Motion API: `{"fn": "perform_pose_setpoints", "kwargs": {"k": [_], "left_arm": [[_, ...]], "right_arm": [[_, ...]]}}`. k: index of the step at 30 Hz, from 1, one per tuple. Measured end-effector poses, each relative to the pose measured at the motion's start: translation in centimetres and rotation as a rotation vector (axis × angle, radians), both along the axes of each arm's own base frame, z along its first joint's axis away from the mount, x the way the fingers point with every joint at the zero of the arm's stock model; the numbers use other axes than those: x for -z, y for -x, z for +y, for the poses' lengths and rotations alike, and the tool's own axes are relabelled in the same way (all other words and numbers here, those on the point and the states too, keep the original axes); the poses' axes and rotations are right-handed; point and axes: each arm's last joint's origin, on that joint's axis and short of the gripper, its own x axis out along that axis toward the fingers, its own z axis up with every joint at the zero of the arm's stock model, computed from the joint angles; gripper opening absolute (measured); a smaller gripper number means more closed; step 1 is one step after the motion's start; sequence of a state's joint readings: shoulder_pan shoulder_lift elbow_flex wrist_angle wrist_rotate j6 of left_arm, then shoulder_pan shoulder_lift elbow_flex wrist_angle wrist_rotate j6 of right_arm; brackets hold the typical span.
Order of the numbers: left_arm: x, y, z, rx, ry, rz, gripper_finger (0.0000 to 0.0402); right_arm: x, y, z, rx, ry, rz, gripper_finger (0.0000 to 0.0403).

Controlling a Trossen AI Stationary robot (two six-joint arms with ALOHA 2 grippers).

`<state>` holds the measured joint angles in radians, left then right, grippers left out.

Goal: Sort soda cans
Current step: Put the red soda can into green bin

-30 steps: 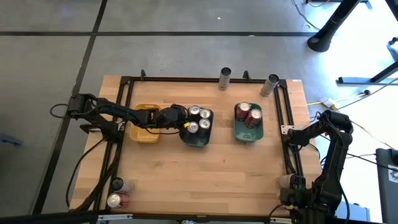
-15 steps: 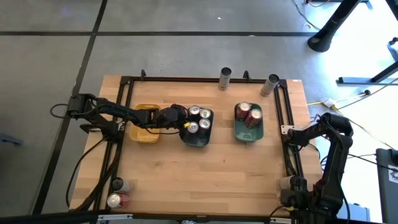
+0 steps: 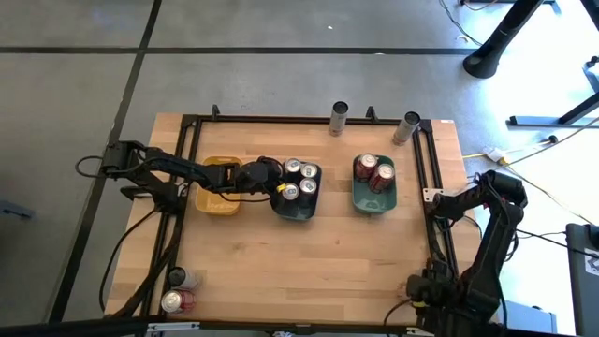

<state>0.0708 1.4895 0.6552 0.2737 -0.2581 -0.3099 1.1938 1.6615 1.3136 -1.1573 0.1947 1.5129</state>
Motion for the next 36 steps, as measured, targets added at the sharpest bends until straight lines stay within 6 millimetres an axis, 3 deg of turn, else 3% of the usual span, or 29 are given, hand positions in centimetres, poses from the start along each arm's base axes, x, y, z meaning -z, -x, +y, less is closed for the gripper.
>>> {"fn": "perform_pose_setpoints", "kwargs": {"k": [10, 18, 28, 36], "left_arm": [[0.0, 0.0, 0.0, 0.000, 0.001, 0.000, 0.0001], [0.0, 0.0, 0.0, 0.001, -0.002, 0.001, 0.0001], [0.0, 0.0, 0.0, -0.001, 0.001, 0.000, 0.0001], [0.0, 0.0, -0.4, 0.005, 0.013, -0.004, 0.0001]], "right_arm": [[-0.1, -4.3, -2.2, 0.007, 0.060, -0.049, 0.0261], [-0.6, -7.7, -5.4, -0.034, 0.153, 0.008, 0.0262], [-5.3, -11.2, -9.7, -0.128, 0.237, 0.067, 0.0263], [-10.7, -10.3, -15.2, -0.033, 0.260, -0.046, 0.0263]]}}
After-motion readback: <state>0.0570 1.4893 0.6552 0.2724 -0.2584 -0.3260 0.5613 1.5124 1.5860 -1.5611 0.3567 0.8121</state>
